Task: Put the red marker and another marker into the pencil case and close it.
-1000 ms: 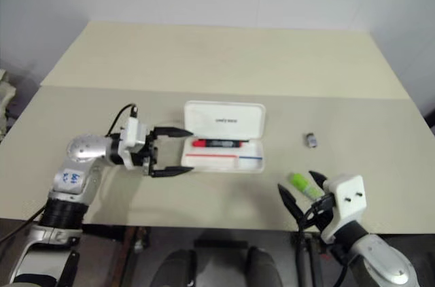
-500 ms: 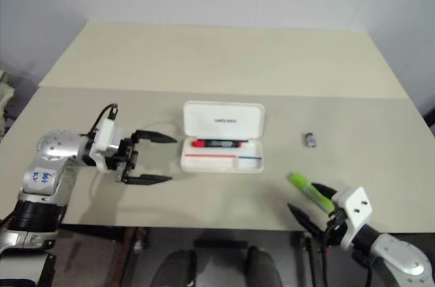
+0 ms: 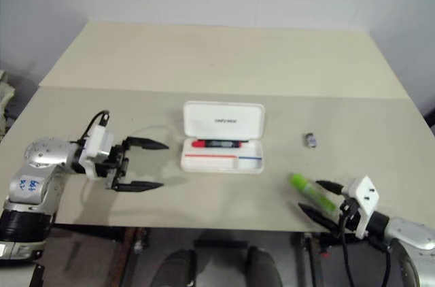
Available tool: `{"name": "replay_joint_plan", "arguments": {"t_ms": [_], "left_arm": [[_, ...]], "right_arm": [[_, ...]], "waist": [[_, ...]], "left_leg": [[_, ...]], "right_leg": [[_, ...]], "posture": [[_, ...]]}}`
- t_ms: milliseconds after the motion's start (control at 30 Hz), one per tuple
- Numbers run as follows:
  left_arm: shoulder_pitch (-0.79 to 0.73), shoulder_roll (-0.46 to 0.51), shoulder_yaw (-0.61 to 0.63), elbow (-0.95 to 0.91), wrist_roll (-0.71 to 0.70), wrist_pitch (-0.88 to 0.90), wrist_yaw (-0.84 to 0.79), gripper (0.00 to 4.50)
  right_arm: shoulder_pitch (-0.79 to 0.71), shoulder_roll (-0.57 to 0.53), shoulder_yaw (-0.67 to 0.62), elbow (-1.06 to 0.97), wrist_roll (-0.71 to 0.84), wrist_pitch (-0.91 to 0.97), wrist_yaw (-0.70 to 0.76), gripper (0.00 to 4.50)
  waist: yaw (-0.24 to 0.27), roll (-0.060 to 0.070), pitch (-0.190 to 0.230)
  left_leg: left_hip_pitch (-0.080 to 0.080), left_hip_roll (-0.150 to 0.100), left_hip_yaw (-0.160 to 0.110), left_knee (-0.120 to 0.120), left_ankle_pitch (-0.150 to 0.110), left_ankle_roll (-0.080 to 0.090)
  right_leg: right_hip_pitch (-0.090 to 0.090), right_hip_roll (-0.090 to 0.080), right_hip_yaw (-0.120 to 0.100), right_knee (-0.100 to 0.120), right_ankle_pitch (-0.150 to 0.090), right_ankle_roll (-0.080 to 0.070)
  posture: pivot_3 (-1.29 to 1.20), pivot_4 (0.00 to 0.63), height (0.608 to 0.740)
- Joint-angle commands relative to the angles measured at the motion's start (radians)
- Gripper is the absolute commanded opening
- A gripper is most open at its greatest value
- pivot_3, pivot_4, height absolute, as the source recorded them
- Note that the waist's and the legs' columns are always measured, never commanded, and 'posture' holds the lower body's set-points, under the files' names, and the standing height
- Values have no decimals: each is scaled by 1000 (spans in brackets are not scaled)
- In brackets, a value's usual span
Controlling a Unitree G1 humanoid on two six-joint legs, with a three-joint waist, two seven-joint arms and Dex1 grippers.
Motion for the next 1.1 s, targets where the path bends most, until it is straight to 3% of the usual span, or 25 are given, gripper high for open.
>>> {"name": "replay_joint_plan", "arguments": {"t_ms": [33, 133, 367, 767, 1100], "left_arm": [[22, 24, 44, -61, -33, 15, 14, 4495], [35, 28, 51, -77, -39, 24, 20, 4500], [51, 26, 54, -96, -38, 34, 24, 4500], [71, 24, 63, -78, -25, 5, 31, 4500], [126, 39, 93, -80, -10, -21, 58, 4500]], "right_arm": [[-18, -32, 22, 23, 23, 32, 71, 4309], [-36, -34, 35, 34, 19, 23, 98, 3620], [-62, -31, 44, 36, -10, -3, 111, 1100], [-258, -33, 120, -38, -23, -52, 127, 1099], [-621, 36, 330, -23, -54, 24, 158, 1099]], "waist": [[0, 0, 0], [0, 0, 0], [0, 0, 0], [-2, 0, 0], [-4, 0, 0]], "left_leg": [[0, 0, 0, 0, 0, 0], [0, 0, 0, 0, 0, 0], [0, 0, 0, 0, 0, 0], [1, 0, 0, 0, 0, -1], [0, 0, 1, -1, 0, -1]], "right_leg": [[0, 0, 0, 0, 0, 0], [0, 0, 0, 0, 0, 0], [0, 0, 0, 0, 1, 1], [0, 0, 0, 1, 1, 2], [-2, 0, 1, 2, 2, 4]], "posture": [[0, 150, 740], [0, 150, 740], [0, 150, 740], [0, 150, 740], [0, 150, 740]]}}
